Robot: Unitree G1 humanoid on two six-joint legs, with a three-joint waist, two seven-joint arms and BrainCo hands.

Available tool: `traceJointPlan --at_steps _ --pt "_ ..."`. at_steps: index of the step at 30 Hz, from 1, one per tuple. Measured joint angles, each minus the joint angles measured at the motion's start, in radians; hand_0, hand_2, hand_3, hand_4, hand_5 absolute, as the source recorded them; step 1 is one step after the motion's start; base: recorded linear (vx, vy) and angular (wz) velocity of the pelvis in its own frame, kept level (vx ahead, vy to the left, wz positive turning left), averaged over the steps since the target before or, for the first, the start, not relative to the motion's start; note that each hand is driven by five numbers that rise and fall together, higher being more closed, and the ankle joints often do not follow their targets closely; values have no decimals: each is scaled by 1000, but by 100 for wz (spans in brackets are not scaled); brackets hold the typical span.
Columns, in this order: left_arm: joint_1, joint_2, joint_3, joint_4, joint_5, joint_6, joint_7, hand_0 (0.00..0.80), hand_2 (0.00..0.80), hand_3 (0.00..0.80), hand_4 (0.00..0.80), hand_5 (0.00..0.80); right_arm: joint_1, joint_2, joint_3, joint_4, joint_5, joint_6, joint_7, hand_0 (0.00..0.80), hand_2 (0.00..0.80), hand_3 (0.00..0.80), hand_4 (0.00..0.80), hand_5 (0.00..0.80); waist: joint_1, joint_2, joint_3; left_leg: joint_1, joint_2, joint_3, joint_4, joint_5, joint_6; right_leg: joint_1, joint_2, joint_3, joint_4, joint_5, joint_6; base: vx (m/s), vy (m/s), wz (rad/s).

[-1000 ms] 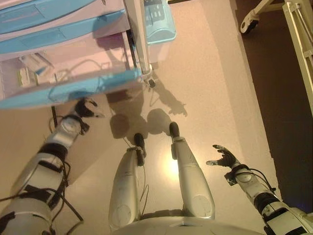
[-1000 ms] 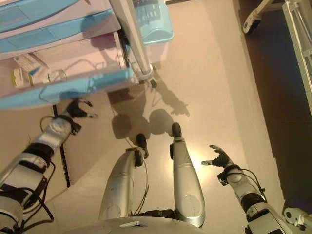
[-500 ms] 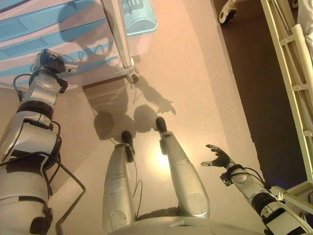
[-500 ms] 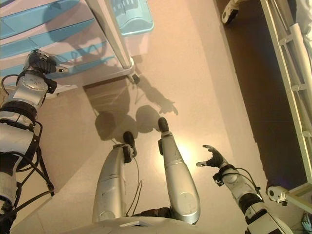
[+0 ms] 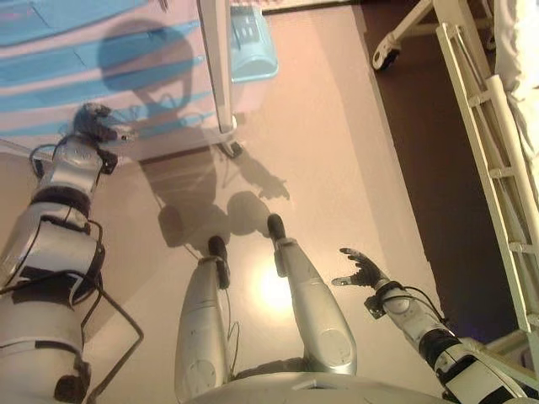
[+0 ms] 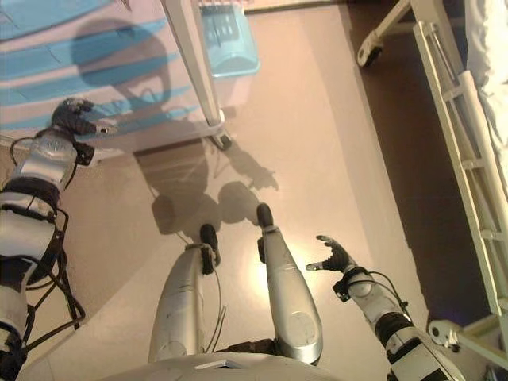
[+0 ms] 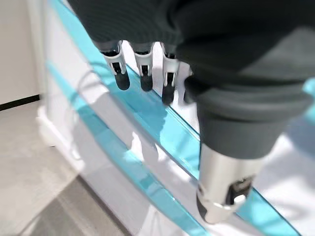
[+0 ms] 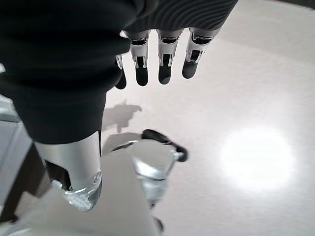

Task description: Open the drawer and pick up the medicine

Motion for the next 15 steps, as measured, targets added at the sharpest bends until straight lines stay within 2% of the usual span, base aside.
traceJointPlan --at_steps 2,3,5,9,11,15 --pt "88 -1 46 -18 -30 -9 -31 0 0 0 0 0 20 1 -10 4 -7 2 1 0 0 0 0 0 15 28 -41 16 -3 0 -30 7 2 17 -10 -5 -23 1 0 22 -39 8" --pt "163 -3 104 -53 -34 -17 -42 0 0 0 0 0 30 2 -24 7 -10 10 3 0 0 0 0 0 23 38 -44 58 -12 1 -64 19 -1 51 -24 -13 -39 1 0 -5 -34 10" --pt "281 -30 140 -75 -35 -17 -53 0 0 0 0 0 66 0 -46 13 -20 16 6 0 0 0 0 0 36 74 -72 119 -19 -2 -121 30 2 112 -41 -39 -82 1 0 15 -39 21" --pt "563 -168 222 -115 -35 -20 -56 0 0 0 0 0 129 -1 -102 77 -80 38 25 0 0 0 0 0 79 138 -162 280 -38 -11 -282 78 6 261 -71 -91 -186 4 3 50 -48 26" --pt "680 -232 232 -112 -34 -23 -82 0 0 0 0 0 153 6 -110 104 -122 40 44 0 0 0 0 0 102 149 -216 352 -39 -20 -365 103 0 327 -80 -115 -237 3 2 59 -33 33" --pt "844 -355 239 -77 -22 -26 -144 0 0 0 0 0 184 50 -112 154 -169 43 72 0 0 0 0 0 138 146 -323 472 -35 -40 -514 160 -12 434 -78 -166 -323 2 -5 48 -29 34"
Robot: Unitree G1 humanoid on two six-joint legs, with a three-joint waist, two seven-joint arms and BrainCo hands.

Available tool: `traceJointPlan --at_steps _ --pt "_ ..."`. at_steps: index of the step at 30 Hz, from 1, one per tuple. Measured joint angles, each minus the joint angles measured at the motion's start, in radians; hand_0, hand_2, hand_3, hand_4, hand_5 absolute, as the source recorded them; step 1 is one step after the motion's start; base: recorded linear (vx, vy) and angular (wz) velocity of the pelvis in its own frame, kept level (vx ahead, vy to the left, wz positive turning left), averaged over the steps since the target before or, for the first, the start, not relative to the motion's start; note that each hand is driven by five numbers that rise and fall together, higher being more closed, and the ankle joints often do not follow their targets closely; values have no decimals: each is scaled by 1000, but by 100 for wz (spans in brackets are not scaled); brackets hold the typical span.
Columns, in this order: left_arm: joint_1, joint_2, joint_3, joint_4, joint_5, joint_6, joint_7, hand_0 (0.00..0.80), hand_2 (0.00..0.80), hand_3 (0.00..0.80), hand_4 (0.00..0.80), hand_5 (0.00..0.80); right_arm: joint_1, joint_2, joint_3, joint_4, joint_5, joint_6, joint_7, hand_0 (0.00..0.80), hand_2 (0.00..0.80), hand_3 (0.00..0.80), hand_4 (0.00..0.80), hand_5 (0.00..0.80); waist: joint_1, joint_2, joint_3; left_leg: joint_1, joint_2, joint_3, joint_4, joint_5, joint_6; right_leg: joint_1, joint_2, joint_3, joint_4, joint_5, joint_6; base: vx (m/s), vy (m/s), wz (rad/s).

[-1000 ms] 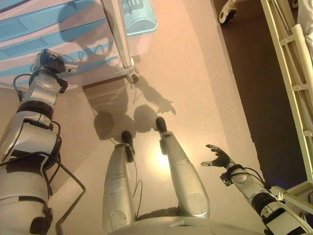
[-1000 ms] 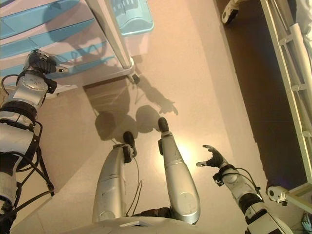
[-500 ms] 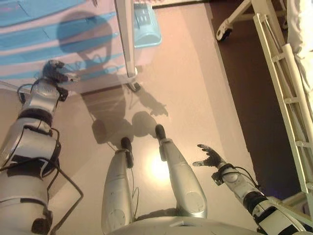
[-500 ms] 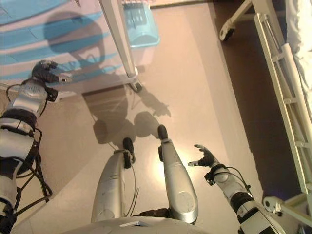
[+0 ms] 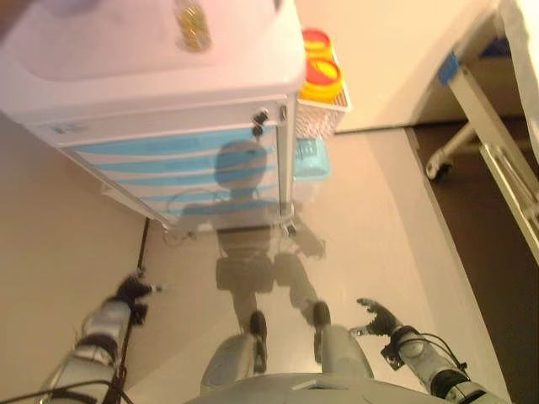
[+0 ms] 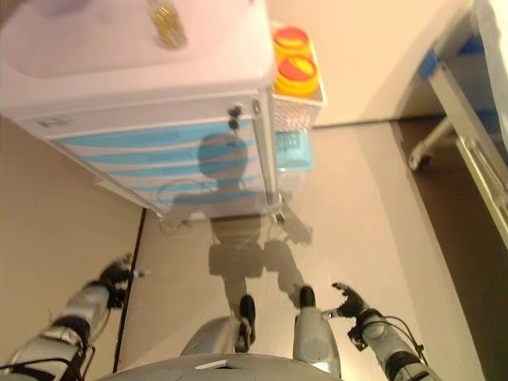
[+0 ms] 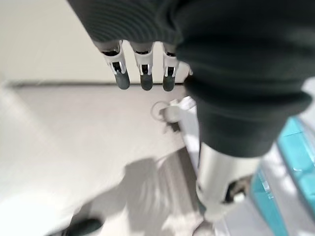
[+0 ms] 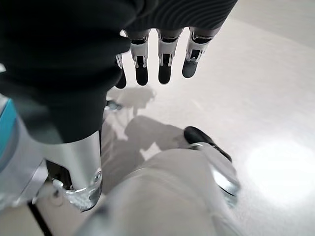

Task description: Open the drawer and pick up the medicine

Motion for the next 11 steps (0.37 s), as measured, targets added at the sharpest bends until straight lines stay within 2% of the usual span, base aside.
traceJointPlan --at_steps 4,7,8,9,11 --pt "125 -139 -48 30 35 3 -89 0 0 0 0 0 4 52 -19 39 -8 -2 12 0 0 0 0 0 23 -6 -83 63 3 -22 -68 19 -4 73 10 -27 -64 3 -3 -44 -30 19" --pt "167 -214 -51 52 -40 6 -154 0 0 0 0 0 5 79 -32 72 -6 0 13 0 0 0 0 0 30 -14 -106 98 3 -44 -92 22 -5 126 11 -48 -101 4 -4 -50 -38 21" --pt "183 -231 -38 56 -110 6 -156 0 0 0 0 0 5 91 -50 86 -6 1 13 0 0 0 0 0 34 -15 -118 107 5 -46 -105 25 -6 134 12 -52 -109 4 -5 -30 -66 10" --pt "201 -237 6 56 -192 8 -148 0 0 0 0 0 10 106 -67 101 -5 3 11 0 0 0 0 0 43 -17 -136 112 7 -50 -118 29 -6 140 12 -56 -117 7 -7 -27 -90 10" --pt "206 -252 51 56 -247 4 -120 0 0 0 0 0 26 122 -76 114 -2 11 4 0 0 0 0 0 56 -22 -140 134 8 -66 -133 39 -11 175 17 -77 -139 10 -7 -31 -90 19"
